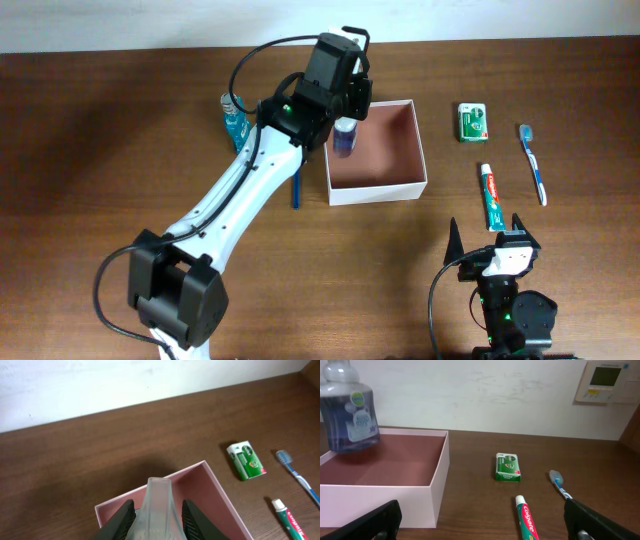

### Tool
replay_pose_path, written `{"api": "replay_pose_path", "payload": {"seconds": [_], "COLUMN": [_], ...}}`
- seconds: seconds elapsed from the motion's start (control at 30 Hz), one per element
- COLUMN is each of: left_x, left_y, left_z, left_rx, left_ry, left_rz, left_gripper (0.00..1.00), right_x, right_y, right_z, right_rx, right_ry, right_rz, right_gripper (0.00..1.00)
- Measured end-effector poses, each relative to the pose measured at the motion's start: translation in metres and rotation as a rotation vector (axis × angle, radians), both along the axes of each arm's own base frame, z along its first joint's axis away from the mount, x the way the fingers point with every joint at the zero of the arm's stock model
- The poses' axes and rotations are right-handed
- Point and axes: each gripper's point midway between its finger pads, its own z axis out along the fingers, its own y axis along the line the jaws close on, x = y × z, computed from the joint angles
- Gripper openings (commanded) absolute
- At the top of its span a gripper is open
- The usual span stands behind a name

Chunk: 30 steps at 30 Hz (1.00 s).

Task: Pack container
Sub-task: 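Lift the soap bottle and carry it over the pink box, then lower the soap bottle into the box and open the left gripper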

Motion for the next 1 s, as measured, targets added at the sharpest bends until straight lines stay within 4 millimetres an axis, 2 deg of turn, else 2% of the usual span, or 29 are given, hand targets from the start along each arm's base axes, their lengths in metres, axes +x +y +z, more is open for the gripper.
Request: {"api": "replay_pose_path", "payload": {"seconds": [0.17, 0.47, 0.7, 1.0], "left_x": [0.003, 0.007, 0.010, 0.017], "left_y": [-0.002, -0.003, -0.005, 0.000], "left_z": [-0.020, -0.034, -0.058, -0.059], "left_rx": [0.020, 0.033, 0.059, 0.062], "left_ry": [0.031, 0.049, 0.083, 0.064], "left_rz": [0.000, 0.003, 0.008, 0.054], "left_gripper": [0.31, 0.31, 0.31, 0.31], "right_x": [0.000, 0.000, 0.000, 0.000], "right_y": [0.000, 0.000, 0.000, 0.000], "right_z": [0.000, 0.000, 0.000, 0.000], "right_rx": [0.001, 0.001, 0.000, 0.000], "right_ry": [0.000, 0.000, 0.000, 0.000], "right_rz": [0.000, 0.000, 0.000, 0.000], "right_gripper": [0.99, 0.99, 0.99, 0.99]}}
